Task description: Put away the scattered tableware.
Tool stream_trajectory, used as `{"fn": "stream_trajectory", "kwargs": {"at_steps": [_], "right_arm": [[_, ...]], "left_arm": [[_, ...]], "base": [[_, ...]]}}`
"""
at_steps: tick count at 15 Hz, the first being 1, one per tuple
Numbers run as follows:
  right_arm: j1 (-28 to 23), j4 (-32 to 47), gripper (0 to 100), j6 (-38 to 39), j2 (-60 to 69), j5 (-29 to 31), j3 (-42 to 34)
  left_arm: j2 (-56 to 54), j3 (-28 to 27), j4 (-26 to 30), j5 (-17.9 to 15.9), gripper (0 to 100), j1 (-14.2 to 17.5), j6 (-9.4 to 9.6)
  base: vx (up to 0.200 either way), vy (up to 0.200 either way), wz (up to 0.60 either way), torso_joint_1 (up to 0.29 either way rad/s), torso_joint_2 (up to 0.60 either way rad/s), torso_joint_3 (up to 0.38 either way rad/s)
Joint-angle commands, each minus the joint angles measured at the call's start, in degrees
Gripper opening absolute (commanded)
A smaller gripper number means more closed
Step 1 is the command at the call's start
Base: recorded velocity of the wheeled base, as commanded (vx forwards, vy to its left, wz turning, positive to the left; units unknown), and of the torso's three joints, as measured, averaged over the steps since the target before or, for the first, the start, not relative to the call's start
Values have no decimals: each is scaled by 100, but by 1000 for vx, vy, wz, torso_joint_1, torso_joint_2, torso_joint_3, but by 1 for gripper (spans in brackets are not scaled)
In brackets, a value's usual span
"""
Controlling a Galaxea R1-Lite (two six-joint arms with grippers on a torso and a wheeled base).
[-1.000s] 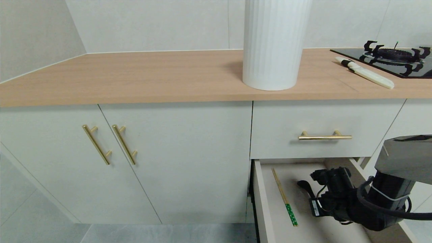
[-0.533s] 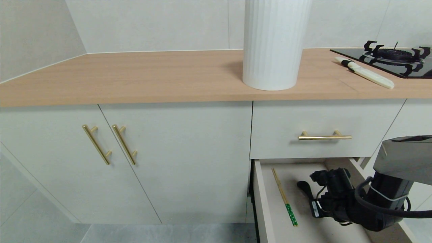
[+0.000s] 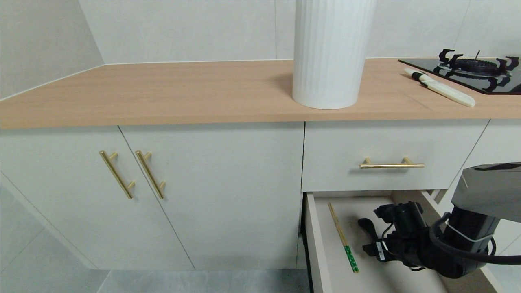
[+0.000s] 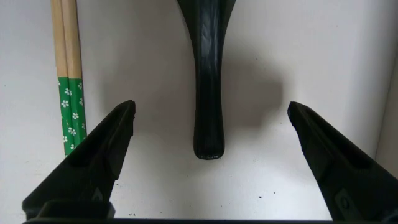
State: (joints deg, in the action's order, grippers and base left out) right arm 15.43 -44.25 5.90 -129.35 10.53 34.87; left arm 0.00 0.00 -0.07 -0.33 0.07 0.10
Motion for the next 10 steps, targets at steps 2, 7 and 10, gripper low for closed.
{"fn": "stream_trajectory", "kwargs": {"at_steps": [2,7,10], "right_arm": [[4,312,100,8,745,1,-15],[-5,2096,100,43,2599,-104,117],[74,3221,100,34,3311,-183,363]], "left_arm": [[0,0,-1,-2,100,1,-1],[0,0,-1,-2,100,1,-1],[0,0,-1,-2,100,1,-1]], "base": [[0,0,0,0,0,0],[0,0,0,0,0,0],[0,0,0,0,0,0]]}}
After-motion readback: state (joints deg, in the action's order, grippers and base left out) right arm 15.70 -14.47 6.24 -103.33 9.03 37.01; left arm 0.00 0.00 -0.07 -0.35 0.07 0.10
